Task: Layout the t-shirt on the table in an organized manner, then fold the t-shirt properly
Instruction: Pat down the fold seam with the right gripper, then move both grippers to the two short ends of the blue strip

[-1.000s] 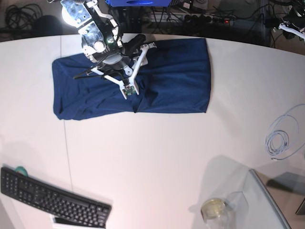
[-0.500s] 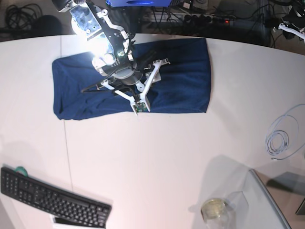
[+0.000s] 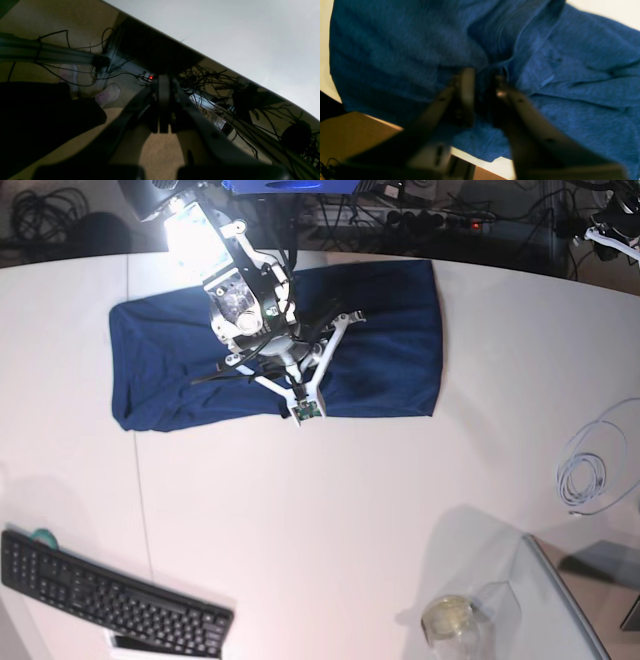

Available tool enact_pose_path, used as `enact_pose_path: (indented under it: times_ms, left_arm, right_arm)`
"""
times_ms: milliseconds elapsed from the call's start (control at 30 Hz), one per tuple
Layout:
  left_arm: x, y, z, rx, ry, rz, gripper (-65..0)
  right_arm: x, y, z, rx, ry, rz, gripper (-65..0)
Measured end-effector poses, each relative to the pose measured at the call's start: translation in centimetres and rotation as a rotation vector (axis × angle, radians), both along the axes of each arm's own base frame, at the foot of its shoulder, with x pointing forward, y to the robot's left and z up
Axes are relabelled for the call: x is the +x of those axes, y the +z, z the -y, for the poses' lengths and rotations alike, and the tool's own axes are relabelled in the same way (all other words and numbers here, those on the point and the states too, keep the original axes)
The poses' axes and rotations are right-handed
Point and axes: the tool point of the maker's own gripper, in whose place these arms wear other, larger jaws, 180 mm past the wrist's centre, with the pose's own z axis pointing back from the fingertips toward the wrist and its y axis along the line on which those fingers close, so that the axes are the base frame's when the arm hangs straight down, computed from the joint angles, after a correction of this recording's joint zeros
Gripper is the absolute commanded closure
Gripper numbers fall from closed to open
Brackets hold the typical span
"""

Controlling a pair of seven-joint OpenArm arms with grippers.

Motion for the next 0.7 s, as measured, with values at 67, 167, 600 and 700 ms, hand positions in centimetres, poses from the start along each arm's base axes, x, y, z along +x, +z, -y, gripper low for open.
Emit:
enact_pose_path:
  times_ms: [67, 167, 600, 700]
  left_arm:
    - [0.0, 0.0, 0.0, 0.0, 0.0, 0.0, 0.0]
    - [0.0, 0.0, 0.0, 0.0, 0.0, -0.001, 0.0]
    - [0.2, 0.0, 0.0, 0.0, 0.0, 0.005, 0.0]
    - [0.2, 0.0, 0.0, 0.0, 0.0, 0.004, 0.0]
  right_arm:
    - [0.0, -0.2, 0.4, -0.004, -0.007, -0.002, -4.8]
    - [-0.3, -1.1, 2.7, -0.025, -0.069, -0.035, -4.5]
    - [-0.3, -1.7, 4.6, -0.035, -0.13, -0.049, -4.4]
    - [-0.5, -1.8, 4.6, -0.035, -0.129, -0.054, -4.4]
